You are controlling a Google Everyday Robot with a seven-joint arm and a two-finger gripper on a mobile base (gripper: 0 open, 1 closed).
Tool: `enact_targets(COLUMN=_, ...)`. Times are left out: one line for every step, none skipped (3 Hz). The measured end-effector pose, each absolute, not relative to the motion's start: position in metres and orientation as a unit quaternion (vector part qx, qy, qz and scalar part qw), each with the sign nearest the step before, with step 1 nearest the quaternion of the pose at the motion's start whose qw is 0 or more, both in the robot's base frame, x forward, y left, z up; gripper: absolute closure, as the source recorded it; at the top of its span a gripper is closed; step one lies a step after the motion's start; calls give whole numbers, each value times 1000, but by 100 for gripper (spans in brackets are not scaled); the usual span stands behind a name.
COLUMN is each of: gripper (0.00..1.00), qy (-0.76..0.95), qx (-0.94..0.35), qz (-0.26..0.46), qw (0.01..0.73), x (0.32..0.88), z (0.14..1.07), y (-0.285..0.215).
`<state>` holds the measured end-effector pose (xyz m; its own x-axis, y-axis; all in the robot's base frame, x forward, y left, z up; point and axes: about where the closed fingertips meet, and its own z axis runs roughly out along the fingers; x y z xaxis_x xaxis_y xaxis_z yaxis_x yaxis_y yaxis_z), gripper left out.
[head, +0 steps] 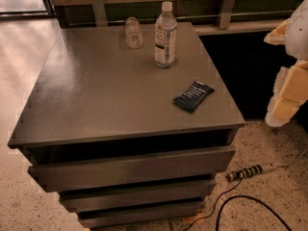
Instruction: Knock blue plastic bottle over
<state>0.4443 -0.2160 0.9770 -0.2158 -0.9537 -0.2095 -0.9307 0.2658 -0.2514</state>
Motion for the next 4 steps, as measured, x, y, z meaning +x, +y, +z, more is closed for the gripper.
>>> enact_targets(gripper=0, qy=767, qx=-611, qz=-48, qw=191, x=505, z=983, y=-214)
enact_targets(gripper=0, qy=767, qx=-611, qz=-48, qw=191, x=505, z=983, y=-214)
enact_targets(gripper=0, qy=758, qx=-621, qz=-42, qw=194, x=511, z=982, y=-212)
enact_targets(gripper=0, qy=745, qx=-626, qz=-31, qw=229, x=529, z=987, y=-204)
